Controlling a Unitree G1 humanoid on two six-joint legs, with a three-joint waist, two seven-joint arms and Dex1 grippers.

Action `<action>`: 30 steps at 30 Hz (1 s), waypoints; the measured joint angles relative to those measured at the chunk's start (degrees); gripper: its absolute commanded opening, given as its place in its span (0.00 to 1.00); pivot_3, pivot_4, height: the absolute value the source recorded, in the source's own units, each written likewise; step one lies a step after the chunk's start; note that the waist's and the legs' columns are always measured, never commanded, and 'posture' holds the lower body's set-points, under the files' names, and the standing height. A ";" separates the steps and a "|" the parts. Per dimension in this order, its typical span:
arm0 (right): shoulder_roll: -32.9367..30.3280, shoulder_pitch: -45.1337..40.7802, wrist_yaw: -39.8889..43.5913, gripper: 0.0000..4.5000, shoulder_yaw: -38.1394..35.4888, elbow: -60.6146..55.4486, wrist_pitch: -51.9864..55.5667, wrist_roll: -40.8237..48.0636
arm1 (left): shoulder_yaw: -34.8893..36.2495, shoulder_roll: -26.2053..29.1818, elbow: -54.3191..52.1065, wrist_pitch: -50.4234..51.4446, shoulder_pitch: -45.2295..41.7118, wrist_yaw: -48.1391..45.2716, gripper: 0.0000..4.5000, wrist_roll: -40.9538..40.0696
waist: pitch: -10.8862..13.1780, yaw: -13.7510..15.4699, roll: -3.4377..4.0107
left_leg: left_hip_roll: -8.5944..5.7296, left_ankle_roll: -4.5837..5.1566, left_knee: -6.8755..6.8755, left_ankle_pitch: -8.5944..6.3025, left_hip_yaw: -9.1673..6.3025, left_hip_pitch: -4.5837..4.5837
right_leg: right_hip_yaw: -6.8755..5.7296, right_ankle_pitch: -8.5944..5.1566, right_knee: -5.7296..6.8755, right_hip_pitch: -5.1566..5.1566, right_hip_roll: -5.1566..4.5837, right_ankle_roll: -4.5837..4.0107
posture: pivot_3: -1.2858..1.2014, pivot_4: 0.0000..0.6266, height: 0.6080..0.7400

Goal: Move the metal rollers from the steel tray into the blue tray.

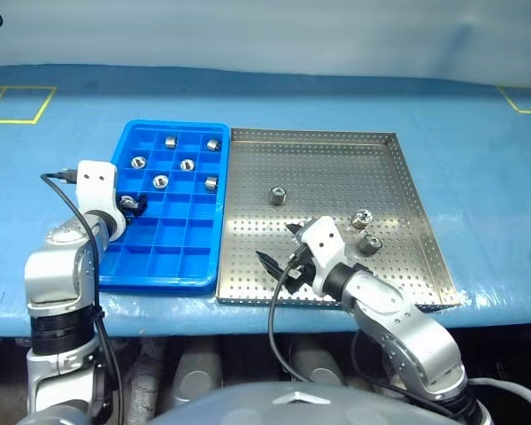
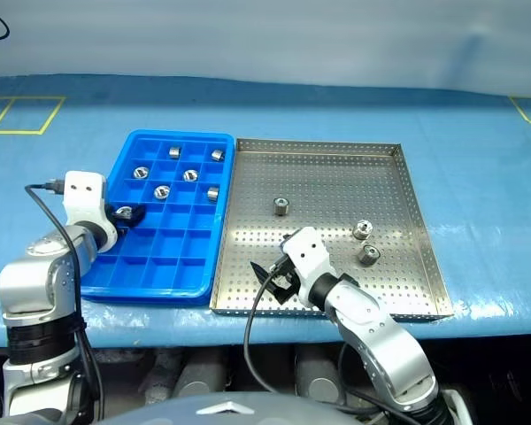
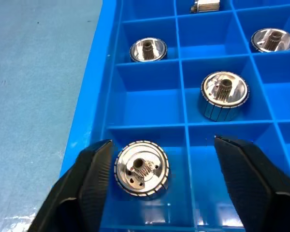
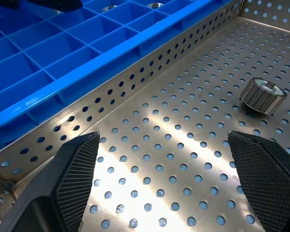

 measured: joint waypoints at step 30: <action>0.80 3.80 -2.54 1.00 -2.47 -4.06 -0.03 0.32 | -36.29 -8.96 43.89 -28.19 -31.46 -33.77 0.99 4.38 | 0.00 -2.26 0.01 | -0.09 0.06 0.10 -0.01 -0.03 -0.39 | 0.01 0.02 -0.13 -0.24 0.00 0.03 | 0.48 0.24 1.00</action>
